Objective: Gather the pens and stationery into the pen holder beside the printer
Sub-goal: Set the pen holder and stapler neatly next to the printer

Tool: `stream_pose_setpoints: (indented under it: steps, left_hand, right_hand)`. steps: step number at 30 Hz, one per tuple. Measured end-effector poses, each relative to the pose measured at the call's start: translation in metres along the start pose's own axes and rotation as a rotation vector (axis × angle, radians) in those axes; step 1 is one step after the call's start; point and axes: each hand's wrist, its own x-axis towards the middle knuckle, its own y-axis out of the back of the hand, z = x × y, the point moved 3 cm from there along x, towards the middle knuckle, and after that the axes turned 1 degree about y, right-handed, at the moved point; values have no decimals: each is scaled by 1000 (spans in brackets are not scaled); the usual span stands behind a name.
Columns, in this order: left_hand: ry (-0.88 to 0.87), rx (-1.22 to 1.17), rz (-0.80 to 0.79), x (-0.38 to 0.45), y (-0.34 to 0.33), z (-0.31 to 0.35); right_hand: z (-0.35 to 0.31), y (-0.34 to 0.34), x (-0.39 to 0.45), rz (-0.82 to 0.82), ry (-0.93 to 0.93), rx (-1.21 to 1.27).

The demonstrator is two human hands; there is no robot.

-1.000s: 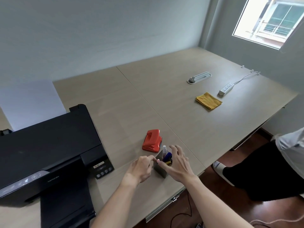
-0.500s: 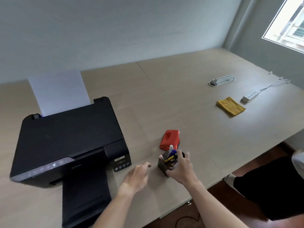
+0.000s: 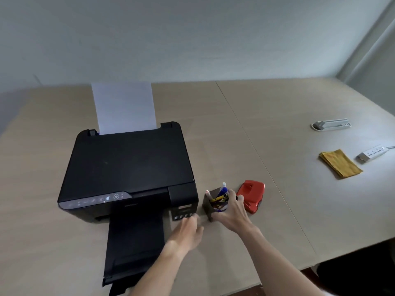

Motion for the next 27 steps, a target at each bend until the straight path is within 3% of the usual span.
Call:
stream_pose_setpoints:
  steps: [4,8,11,17,22,27]
  left_hand:
    - [123,-227,-74,11,-15,19]
    - [292,-570,-64,21,-32,37]
    - [378,-870,33,27,-36,49]
    - [384,-1036,117,42,-42,54]
    - [405,-1090,173,55,-41,58]
    - [435,-1145,244,70,-41,59]
  right_hand:
    - [2,11,5,-40,65,89]
    - [19,38,6,149,17,92]
    - [45,55,14,219,-85,-66]
    - [76,64,33,144,-121,-404]
    - [92,63,47,59,-78,-473]
    - [102,67,64,83,-5,-498]
